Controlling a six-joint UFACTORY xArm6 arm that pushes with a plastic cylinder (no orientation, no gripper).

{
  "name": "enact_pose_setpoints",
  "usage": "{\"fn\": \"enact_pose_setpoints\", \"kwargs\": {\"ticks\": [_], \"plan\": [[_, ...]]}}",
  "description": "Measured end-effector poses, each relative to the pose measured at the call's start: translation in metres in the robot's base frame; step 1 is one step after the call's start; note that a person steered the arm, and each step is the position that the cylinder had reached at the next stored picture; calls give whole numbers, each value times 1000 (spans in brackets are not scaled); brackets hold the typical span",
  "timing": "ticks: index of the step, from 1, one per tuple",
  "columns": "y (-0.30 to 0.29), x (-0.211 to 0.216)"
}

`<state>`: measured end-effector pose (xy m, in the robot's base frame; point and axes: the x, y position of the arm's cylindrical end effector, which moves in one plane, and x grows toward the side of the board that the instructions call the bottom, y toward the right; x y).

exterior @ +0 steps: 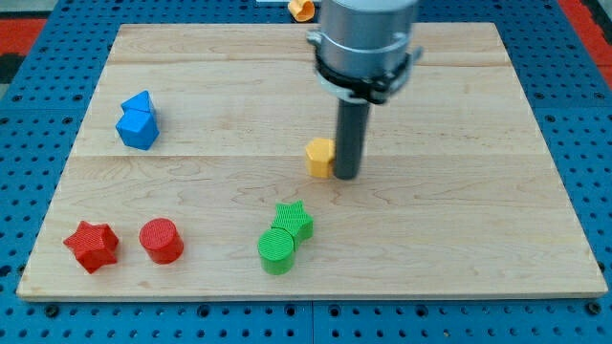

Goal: Place the yellow hexagon parallel to the blue cube

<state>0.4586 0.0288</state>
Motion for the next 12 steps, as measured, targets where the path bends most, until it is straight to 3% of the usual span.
{"fn": "enact_pose_setpoints", "kwargs": {"ticks": [1, 3, 4, 6, 12], "plan": [[-44, -25], [-14, -16], [-52, -6], [-52, -30], [-45, -26]]}}
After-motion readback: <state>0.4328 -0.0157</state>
